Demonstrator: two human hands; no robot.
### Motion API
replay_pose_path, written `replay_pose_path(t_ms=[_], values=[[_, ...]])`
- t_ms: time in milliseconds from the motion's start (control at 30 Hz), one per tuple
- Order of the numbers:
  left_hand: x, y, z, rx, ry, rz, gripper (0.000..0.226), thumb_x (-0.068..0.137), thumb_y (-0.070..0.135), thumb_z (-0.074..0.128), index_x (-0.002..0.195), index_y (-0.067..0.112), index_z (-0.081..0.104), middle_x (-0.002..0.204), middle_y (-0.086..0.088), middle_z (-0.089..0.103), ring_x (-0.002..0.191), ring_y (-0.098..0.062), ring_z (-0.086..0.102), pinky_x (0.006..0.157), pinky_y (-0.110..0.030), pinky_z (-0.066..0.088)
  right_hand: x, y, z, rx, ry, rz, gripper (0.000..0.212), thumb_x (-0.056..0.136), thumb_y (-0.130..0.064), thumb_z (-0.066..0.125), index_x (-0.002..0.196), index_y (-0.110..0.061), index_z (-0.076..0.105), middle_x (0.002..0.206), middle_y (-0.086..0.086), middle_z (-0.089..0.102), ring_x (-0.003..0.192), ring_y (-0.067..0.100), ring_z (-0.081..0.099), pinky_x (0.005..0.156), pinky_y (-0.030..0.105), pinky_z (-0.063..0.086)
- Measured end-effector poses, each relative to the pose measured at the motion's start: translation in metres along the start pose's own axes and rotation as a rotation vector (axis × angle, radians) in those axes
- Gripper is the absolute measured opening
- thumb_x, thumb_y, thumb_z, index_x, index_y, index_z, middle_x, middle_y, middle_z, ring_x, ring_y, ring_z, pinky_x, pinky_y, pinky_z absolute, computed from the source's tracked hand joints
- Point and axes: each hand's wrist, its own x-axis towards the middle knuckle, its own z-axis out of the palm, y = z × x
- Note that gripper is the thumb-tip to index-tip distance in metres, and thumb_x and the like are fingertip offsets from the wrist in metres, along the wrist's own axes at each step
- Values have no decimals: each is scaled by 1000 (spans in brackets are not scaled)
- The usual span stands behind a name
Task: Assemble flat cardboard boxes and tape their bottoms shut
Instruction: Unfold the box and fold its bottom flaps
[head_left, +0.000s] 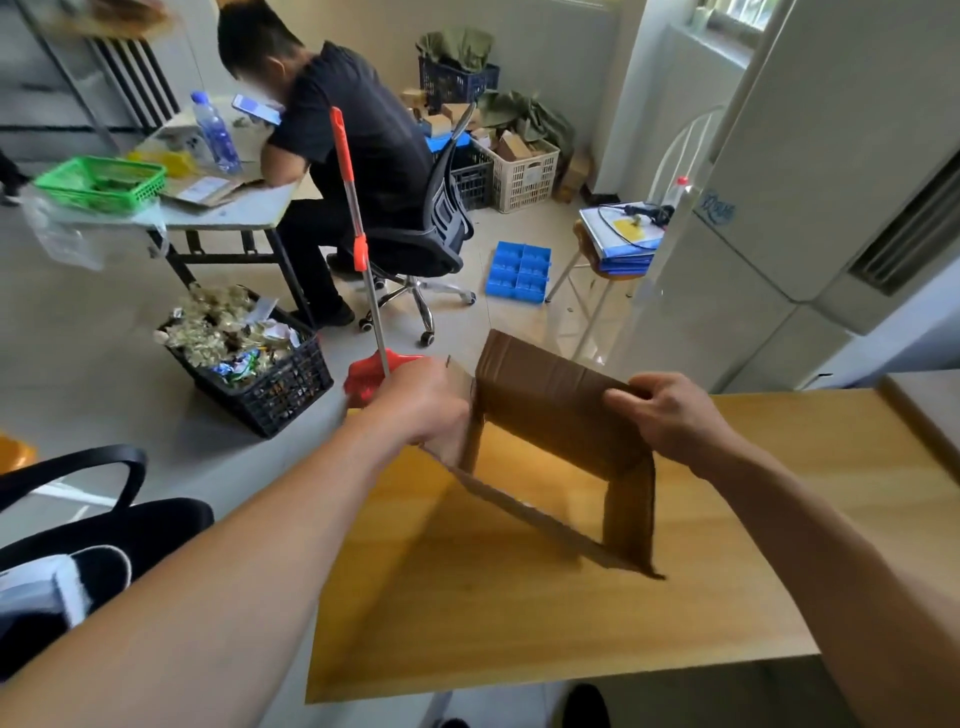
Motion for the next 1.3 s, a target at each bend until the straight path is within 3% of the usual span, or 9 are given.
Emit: replay_pose_path(t_ms=[200, 433, 500, 600, 700, 867, 1033, 1167, 1300], values=[[-16, 3, 31, -144, -34, -166, 18, 81, 17, 55, 98, 13, 51, 83, -4, 55, 75, -23, 57, 55, -31, 44, -6, -14, 38, 0, 347, -46, 29, 89, -37, 69, 113, -23, 60, 107, -2, 64, 95, 14, 62, 80, 31, 56], [-27, 2, 30, -248, -470, 279, 110, 52, 84, 65, 144, 30, 40, 143, 6, 47, 124, -11, 49, 102, -34, 43, -23, 33, 49, -151, 313, -122, 61, 83, -30, 76, 137, -25, 48, 128, 4, 46, 112, 15, 49, 92, 27, 43], [-30, 1, 39, -98, -463, 328, 98, 54, 73, 75, 137, 27, 51, 137, 7, 51, 123, -12, 48, 100, -30, 42, -18, 33, 33, -17, 226, -105, 38, 86, -39, 71, 121, -27, 62, 113, 1, 59, 103, 16, 56, 86, 26, 44], [-26, -1, 59, -302, 47, 212, 53, 62, 48, 85, 101, 22, 60, 101, 5, 58, 97, -19, 58, 75, -27, 45, -26, 24, 20, 321, 83, -66, 50, 85, -66, 56, 86, -20, 73, 84, 5, 67, 88, 30, 62, 78, 37, 48], [-22, 6, 73, -380, 340, 97, 87, 61, 41, 89, 129, 21, 38, 121, -4, 46, 107, -23, 52, 87, -34, 48, -47, 28, 35, -36, 49, -179, 38, 81, -61, 65, 80, -23, 70, 102, -10, 69, 99, 15, 61, 82, 31, 49], [-14, 0, 90, -180, 262, 162, 81, 71, 54, 77, 142, 35, 43, 126, -1, 41, 115, -25, 42, 96, -34, 42, -51, 31, 63, -265, 99, -221, 19, 86, -38, 71, 82, -20, 69, 123, -12, 61, 113, 12, 54, 92, 30, 47], [-10, -9, 99, -504, 184, 155, 55, 85, 37, 72, 136, 30, 53, 134, 1, 55, 121, -17, 52, 99, -25, 40, -40, 33, 20, 1026, 332, 343, 16, 92, -25, 65, 101, -12, 72, 105, 8, 72, 95, 21, 70, 78, 41, 54], [-13, 7, 108, -712, 132, 91, 52, 89, 50, 58, 137, 29, 52, 136, 12, 50, 123, -4, 45, 97, -20, 38, -64, 52, 43, 186, 239, 154, 56, 92, -53, 57, 142, -32, 43, 129, -16, 49, 116, 9, 50, 97, 39, 48], [-16, 37, 116, -745, 290, -21, 32, 96, 30, 58, 128, 28, 61, 131, 11, 59, 119, -9, 54, 92, -16, 39, -71, 68, 67, 467, 243, 122, 44, 100, -37, 50, 143, -39, 39, 141, -11, 47, 125, 13, 47, 109, 46, 42]])
